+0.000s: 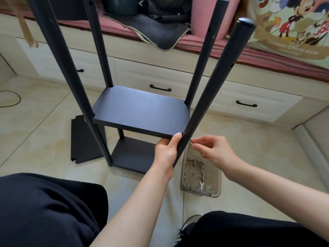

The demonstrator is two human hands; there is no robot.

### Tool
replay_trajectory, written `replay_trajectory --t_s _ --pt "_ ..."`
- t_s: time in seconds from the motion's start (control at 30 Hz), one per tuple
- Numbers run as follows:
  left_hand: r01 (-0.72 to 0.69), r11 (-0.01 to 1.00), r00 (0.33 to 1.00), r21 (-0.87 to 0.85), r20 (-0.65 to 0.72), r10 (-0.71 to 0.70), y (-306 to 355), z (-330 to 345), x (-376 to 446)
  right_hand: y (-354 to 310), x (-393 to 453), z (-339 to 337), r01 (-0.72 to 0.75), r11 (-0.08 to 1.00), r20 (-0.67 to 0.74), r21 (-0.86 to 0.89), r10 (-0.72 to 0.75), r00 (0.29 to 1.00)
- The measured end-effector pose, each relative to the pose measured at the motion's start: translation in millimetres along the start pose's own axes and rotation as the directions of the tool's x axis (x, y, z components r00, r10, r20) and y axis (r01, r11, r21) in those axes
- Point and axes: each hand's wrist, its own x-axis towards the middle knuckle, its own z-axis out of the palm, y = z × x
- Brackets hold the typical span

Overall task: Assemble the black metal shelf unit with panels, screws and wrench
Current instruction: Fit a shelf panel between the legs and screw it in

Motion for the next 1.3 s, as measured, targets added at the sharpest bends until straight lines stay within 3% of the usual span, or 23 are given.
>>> replay_trajectory --t_s 0.17,0.67,1.1,1.2,1.3 --pt "-0.001 1.000 1.000 0.018 -0.003 0.001 -0.9 -0.1 0.6 1.0 -1.0 4.2 -0.110 0.985 -0.022 0.132 0.114 0.993" --pt "-0.006 1.000 1.000 0.008 0.004 0.006 -2.2 -0.6 2.6 6.3 4.5 6.3 -0.112 0.953 0.021 0.280 0.110 0.994" --pt "-0.012 1.000 1.000 0.012 0.007 0.012 -3.5 -1.4 3.1 6.2 2.3 6.4 -0.104 0.971 0.009 0.216 0.104 0.995" --pt "-0.010 1.000 1.000 0.012 0.010 0.010 -3.9 -1.7 3.6 3.5 0.1 6.3 -0.061 0.992 0.006 0.108 0.061 0.998" --pt "-0.006 1.000 1.000 0.010 0.002 0.006 -3.8 -1.5 3.8 0.2 -0.4 4.9 0.082 0.988 -0.031 -0.133 -0.086 0.996"
